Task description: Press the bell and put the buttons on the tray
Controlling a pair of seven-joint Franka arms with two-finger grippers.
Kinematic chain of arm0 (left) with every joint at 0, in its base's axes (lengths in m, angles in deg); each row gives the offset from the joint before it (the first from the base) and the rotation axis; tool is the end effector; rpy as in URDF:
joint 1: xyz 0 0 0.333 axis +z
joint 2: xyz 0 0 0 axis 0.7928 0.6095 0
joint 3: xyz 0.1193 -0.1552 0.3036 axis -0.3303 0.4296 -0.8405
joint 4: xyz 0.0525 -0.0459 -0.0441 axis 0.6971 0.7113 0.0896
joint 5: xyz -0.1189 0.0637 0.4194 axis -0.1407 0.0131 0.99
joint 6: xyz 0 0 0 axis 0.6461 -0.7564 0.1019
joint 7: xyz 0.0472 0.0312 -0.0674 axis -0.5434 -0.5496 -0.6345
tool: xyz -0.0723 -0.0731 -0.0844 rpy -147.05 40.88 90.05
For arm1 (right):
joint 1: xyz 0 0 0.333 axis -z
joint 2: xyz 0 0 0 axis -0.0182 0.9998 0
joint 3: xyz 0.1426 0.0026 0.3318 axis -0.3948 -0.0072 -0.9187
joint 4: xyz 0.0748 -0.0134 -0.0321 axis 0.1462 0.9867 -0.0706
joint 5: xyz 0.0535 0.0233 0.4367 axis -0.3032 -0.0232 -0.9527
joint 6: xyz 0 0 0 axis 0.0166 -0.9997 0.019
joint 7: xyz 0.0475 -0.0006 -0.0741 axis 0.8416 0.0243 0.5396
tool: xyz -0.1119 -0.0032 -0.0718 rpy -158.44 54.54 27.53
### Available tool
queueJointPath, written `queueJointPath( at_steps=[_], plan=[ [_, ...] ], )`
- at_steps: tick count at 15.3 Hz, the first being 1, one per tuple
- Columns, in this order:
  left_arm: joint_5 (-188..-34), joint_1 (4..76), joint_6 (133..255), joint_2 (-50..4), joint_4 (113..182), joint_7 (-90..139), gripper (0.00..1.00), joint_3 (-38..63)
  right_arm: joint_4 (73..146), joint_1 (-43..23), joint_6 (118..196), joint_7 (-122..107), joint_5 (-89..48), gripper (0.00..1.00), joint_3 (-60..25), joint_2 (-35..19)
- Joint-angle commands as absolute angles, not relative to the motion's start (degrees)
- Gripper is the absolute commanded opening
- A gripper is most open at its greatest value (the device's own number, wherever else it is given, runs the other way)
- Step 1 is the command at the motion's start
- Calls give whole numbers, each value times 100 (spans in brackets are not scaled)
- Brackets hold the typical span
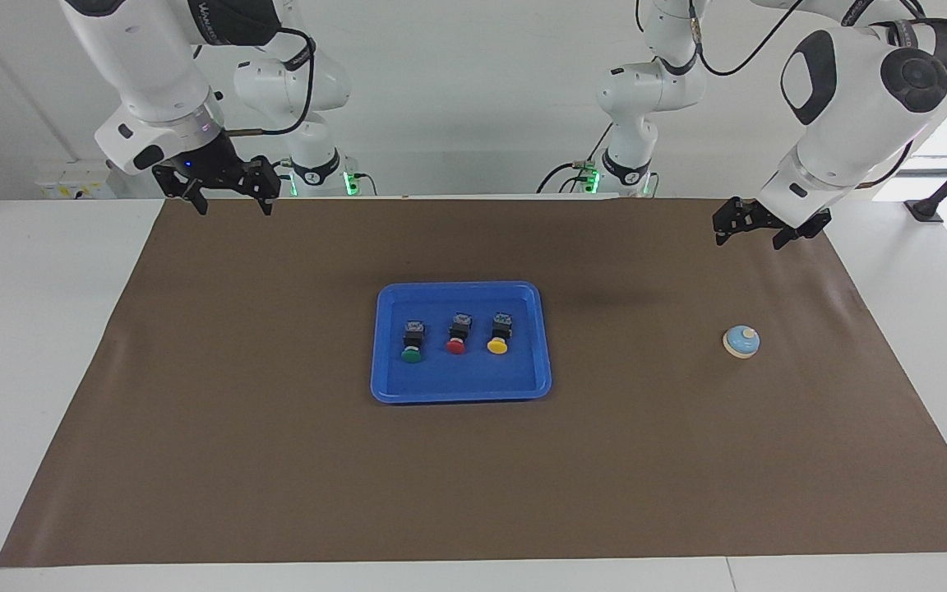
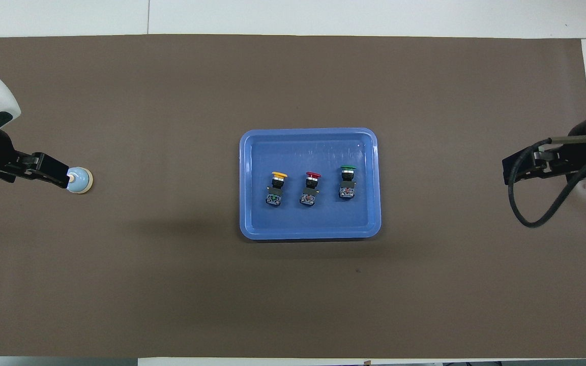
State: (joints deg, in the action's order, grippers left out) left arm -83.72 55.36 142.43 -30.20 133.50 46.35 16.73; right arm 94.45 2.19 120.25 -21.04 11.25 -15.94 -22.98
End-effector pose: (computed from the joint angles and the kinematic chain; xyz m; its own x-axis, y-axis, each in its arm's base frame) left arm 0.5985 -0.0392 0.5694 0.9635 -0.1872 -0.1914 -0.1912 -0.9815 -0.0030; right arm 0.5816 0.0420 0.6389 0.9894 -0.0150 -0.1445 -0.0097 -0.9993 0.0374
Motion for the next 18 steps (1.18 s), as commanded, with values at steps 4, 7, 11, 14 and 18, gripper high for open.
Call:
queueJointPath(
  at_steps=[4, 7, 11, 14, 18],
  plan=[
    [-8251, 5254, 14154, -2930, 13174, 4264, 100, 1585, 9541, 289, 12018, -1974, 1167, 100, -1636, -2396],
    [-8286, 5209, 14311, -2921, 13156, 4253, 100, 1594, 9541, 289, 12009, -1974, 1167, 100, -1636, -2396],
    [-8286, 5201, 14399, -2921, 13173, 4288, 100, 1594, 9541, 298, 12009, -1974, 1167, 100, -1636, -2396],
    [-8295, 5201, 14453, -2929, 13182, 4280, 100, 1594, 9541, 298, 12018, -1974, 1167, 100, -1636, -2396],
    [-8295, 5201, 14532, -2938, 13226, 4253, 100, 1594, 9541, 289, 12018, -1974, 1167, 100, -1636, -2396]
  ],
)
